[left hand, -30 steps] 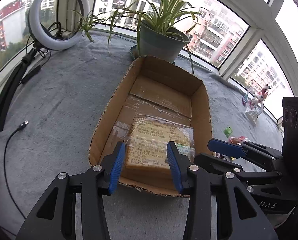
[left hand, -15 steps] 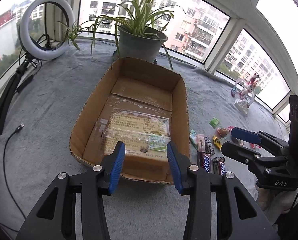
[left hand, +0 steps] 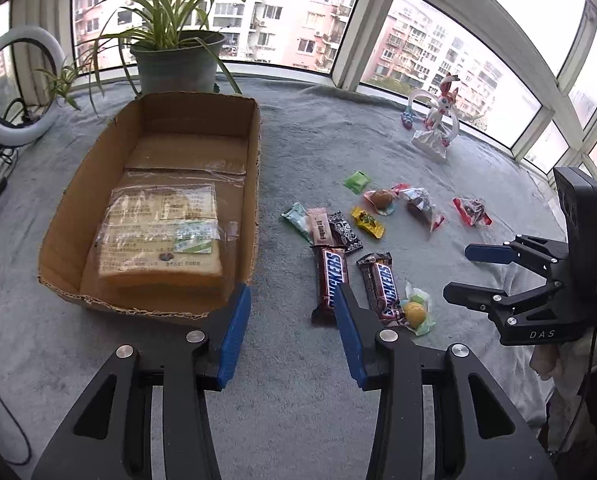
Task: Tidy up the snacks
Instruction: 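Grasp a Snickers bar with the left gripper while the right gripper grasps the yellow ball candy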
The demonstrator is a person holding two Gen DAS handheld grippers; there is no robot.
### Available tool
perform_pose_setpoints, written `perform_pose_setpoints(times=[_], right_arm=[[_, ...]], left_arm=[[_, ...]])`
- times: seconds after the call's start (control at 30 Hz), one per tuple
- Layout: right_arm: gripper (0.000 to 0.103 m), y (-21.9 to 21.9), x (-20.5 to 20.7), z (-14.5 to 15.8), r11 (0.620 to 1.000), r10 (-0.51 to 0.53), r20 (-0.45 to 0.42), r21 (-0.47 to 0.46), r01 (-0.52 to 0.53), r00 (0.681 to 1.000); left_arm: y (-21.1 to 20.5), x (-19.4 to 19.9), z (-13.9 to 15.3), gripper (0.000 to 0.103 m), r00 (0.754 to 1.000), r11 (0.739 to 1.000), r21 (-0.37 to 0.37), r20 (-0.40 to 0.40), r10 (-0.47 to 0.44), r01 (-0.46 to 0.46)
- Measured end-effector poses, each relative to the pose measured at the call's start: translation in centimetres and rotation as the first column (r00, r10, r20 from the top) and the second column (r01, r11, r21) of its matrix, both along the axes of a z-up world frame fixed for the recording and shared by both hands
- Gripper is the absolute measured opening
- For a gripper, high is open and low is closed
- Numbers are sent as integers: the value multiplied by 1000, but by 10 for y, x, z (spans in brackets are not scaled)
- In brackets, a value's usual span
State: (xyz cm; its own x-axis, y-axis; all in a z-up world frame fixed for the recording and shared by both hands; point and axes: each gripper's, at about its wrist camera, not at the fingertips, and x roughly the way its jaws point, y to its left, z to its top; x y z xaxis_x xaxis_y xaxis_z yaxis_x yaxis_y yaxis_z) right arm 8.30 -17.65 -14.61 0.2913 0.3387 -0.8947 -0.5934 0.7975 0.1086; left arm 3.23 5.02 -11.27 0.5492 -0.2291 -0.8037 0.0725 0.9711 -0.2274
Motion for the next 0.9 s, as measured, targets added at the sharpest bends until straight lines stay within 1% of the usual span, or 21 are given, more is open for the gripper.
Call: perform_pose_setpoints(times=[0.03, 0.1, 0.13, 0.27, 0.33, 0.47, 0.63, 0.8, 0.9], right_arm=[[59, -1, -2, -3, 1000, 5, -9, 1, -5, 1000], [51, 1, -8, -9, 1000, 17, -22, 3, -17, 1000], [48, 3, -10, -11, 1000, 23, -27, 4, -23, 999], [47, 12, -17, -18, 999, 54, -39, 7, -54, 998], [46, 17, -20, -21, 998, 69, -36, -3, -69, 997], [46, 23, -19, -27, 996, 87, -44, -7, -88, 995], [39, 22, -13, -33, 997, 80, -61, -7, -81, 995], [39, 22, -11, -35, 996, 88, -66, 1, -88, 994], [39, 24, -10, -37, 996, 92, -67, -2, -92, 994]], left_arm=[[-5, 1, -2, 41, 1000, 1000, -1, -7, -14, 14], [-14, 4, -7, 41, 999, 999, -7, -23, -41, 41], [-19, 5, -9, 41, 998, 999, -8, -27, -54, 54], [-36, 10, -18, 41, 995, 996, 5, -51, -83, 84], [-42, 15, -23, 41, 995, 996, 32, -60, -84, 86], [-49, 25, -31, 41, 993, 994, 59, -79, -87, 92], [-56, 34, -40, 40, 990, 989, 98, -98, -99, 108], [-56, 42, -54, 34, 988, 989, 107, -132, -85, 99], [-56, 44, -60, 33, 986, 989, 111, -144, -83, 100]])
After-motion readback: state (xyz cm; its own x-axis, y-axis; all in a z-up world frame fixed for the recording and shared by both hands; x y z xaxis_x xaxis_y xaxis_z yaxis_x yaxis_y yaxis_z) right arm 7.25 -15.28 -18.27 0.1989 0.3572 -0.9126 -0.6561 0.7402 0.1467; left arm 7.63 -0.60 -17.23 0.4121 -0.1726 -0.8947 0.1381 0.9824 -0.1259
